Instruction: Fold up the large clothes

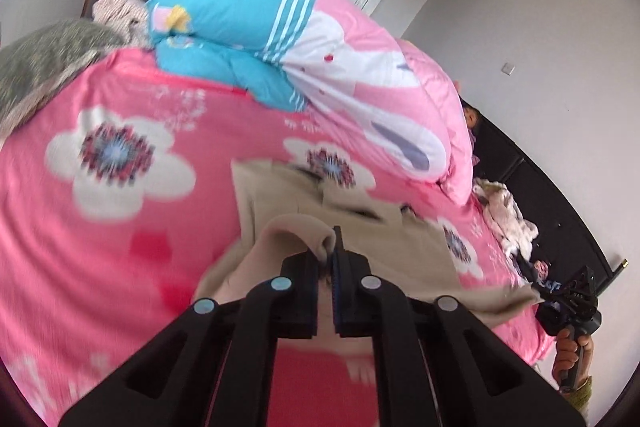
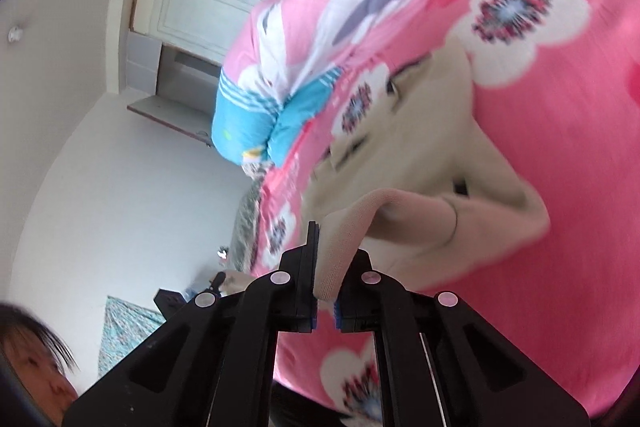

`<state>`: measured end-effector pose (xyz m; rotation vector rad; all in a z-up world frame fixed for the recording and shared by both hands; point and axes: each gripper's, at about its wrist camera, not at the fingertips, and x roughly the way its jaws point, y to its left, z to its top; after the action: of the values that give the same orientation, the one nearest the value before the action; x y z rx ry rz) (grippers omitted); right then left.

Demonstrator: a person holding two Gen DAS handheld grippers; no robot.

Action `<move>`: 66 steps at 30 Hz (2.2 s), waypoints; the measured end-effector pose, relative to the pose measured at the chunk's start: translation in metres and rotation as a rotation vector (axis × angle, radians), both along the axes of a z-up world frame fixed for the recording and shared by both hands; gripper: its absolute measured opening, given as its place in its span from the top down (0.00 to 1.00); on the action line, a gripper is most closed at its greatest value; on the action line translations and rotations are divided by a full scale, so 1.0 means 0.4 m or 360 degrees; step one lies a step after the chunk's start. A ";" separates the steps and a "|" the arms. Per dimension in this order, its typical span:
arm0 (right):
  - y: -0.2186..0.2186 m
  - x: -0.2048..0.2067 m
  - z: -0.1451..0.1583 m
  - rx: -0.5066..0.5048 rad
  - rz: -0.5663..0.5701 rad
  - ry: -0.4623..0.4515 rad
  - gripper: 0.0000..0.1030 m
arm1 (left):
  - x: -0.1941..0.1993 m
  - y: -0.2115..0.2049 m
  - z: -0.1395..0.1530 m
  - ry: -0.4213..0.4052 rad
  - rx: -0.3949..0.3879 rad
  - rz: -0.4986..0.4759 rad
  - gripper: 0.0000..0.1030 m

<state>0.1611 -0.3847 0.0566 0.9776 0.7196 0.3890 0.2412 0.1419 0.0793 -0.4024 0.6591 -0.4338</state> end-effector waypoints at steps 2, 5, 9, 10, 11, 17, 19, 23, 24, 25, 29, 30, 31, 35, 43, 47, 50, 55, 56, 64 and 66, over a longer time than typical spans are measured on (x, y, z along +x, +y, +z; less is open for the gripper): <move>-0.017 0.077 0.009 0.0012 -0.0005 -0.0009 0.94 | 0.079 -0.012 0.016 -0.0012 0.0013 0.0001 0.96; -0.039 0.202 0.005 0.0020 -0.0018 0.0005 0.94 | 0.213 -0.033 0.021 0.0009 0.0036 0.0001 0.96; -0.070 0.383 -0.039 0.0007 -0.0047 0.0077 0.94 | 0.404 -0.084 -0.009 0.0055 0.0149 -0.0007 0.96; -0.074 0.413 -0.055 0.0003 -0.0051 0.0097 0.94 | 0.452 -0.098 -0.026 0.0076 0.0173 -0.0002 0.96; -0.079 0.453 -0.078 -0.0005 -0.0053 0.0125 0.94 | 0.485 -0.107 -0.043 0.0099 0.0183 0.0001 0.96; -0.112 0.588 -0.231 -0.0075 -0.0146 0.0399 0.64 | 0.668 -0.156 -0.227 0.0424 0.0277 0.0002 0.90; -0.135 0.585 -0.250 -0.0076 -0.0225 0.0431 0.31 | 0.696 -0.157 -0.273 0.0553 0.0282 0.0010 0.85; -0.166 0.539 -0.219 0.0018 -0.0233 0.0372 0.22 | 0.664 -0.103 -0.229 0.0501 0.0167 0.0163 0.36; -0.168 0.520 -0.196 -0.0015 -0.0234 0.0345 0.21 | 0.646 -0.085 -0.198 0.0439 0.0155 0.0210 0.34; -0.167 0.504 -0.175 -0.0052 -0.0236 0.0329 0.21 | 0.625 -0.069 -0.165 0.0390 0.0154 0.0225 0.34; -0.140 0.397 -0.083 -0.0241 -0.0238 0.0276 0.17 | 0.523 -0.033 -0.066 0.0343 0.0195 0.0197 0.34; -0.120 0.344 -0.060 -0.0306 -0.0234 0.0258 0.16 | 0.500 -0.034 -0.051 0.0351 0.0210 0.0180 0.34; -0.106 0.316 -0.050 -0.0338 -0.0231 0.0250 0.15 | 0.448 -0.029 -0.042 0.0371 0.0221 0.0147 0.34; -0.041 0.144 -0.059 -0.0396 -0.0198 0.0234 0.14 | 0.280 -0.018 -0.075 0.0506 0.0105 0.0006 0.33; 0.052 0.028 -0.239 -0.0139 -0.0193 0.0311 0.13 | 0.109 -0.012 -0.278 0.0689 -0.0399 0.0002 0.33; 0.039 0.052 -0.318 0.0006 -0.0292 0.0358 0.18 | 0.131 -0.040 -0.347 0.0709 -0.0597 0.0056 0.33; 0.020 0.083 -0.335 0.0070 -0.0357 0.0306 0.19 | 0.170 -0.047 -0.398 0.0732 -0.0676 0.0168 0.38; -0.010 0.152 -0.358 0.0168 -0.0436 0.0255 0.23 | 0.215 -0.040 -0.416 0.0646 -0.0754 0.0366 0.45; -0.013 0.167 -0.364 0.0182 -0.0456 0.0251 0.25 | 0.223 -0.042 -0.418 0.0640 -0.0762 0.0402 0.47; 0.008 0.237 -0.351 -0.0194 -0.0564 0.0282 0.65 | 0.254 -0.123 -0.353 0.0466 -0.0106 0.0689 0.76; 0.018 0.237 -0.311 -0.0353 -0.0520 0.0237 0.80 | 0.240 -0.174 -0.304 0.0258 0.0204 0.0634 0.81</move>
<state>0.2560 -0.3776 -0.0677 0.8998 0.7055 -0.0496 0.3371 0.0723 -0.0422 -0.4378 0.7390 0.0203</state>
